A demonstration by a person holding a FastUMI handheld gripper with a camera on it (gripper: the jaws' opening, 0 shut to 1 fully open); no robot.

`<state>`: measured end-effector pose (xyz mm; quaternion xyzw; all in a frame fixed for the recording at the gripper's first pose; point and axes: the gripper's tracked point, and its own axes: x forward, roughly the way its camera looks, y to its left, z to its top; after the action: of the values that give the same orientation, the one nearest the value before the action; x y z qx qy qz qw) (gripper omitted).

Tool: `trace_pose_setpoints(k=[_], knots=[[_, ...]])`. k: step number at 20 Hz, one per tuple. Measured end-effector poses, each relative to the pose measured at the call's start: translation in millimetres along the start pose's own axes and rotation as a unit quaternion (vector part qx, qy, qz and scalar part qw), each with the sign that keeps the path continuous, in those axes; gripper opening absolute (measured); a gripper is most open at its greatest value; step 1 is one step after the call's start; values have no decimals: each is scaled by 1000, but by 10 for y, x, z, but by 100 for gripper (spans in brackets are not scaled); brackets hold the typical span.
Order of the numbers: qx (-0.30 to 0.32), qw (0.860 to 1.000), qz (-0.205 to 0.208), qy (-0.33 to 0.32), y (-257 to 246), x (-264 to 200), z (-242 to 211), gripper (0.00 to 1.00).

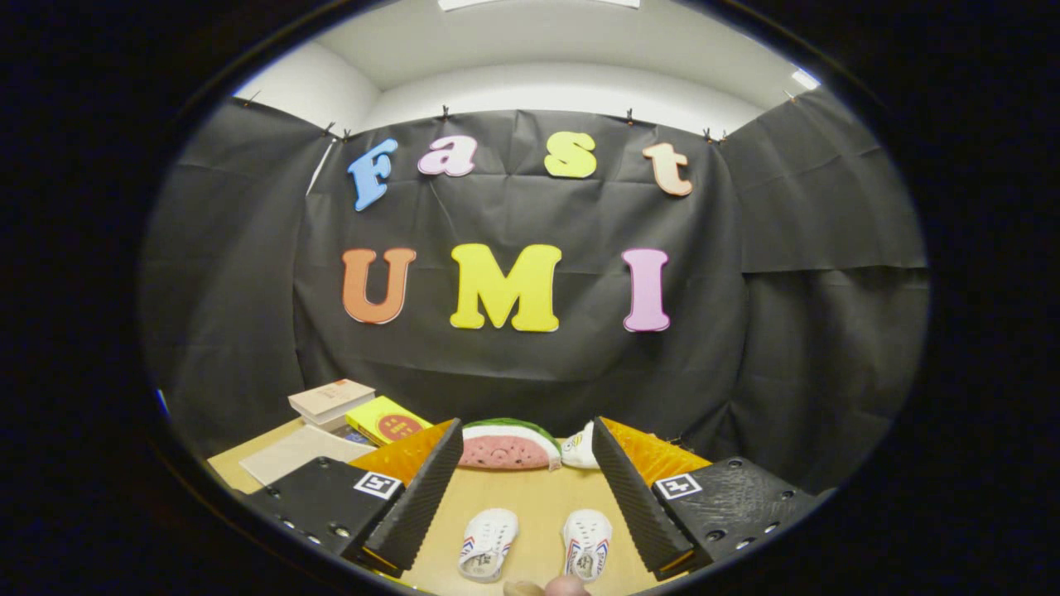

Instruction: Open the storage box then place both shoes into the box .Put the left shoe in first, then the right shoe, with the right side of both shoes facing outward in a uniform manner.

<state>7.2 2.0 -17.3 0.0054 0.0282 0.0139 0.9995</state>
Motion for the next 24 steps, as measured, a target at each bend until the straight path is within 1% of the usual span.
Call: trace_pose_setpoints(k=[10,13,19,24], knots=[[9,1000,-22,12,-274,23,-124,95],[9,1000,-19,19,-304,83,-184,95],[16,999,16,26,-123,252,-275,95],[24,996,70,47,161,443,-490,95]])
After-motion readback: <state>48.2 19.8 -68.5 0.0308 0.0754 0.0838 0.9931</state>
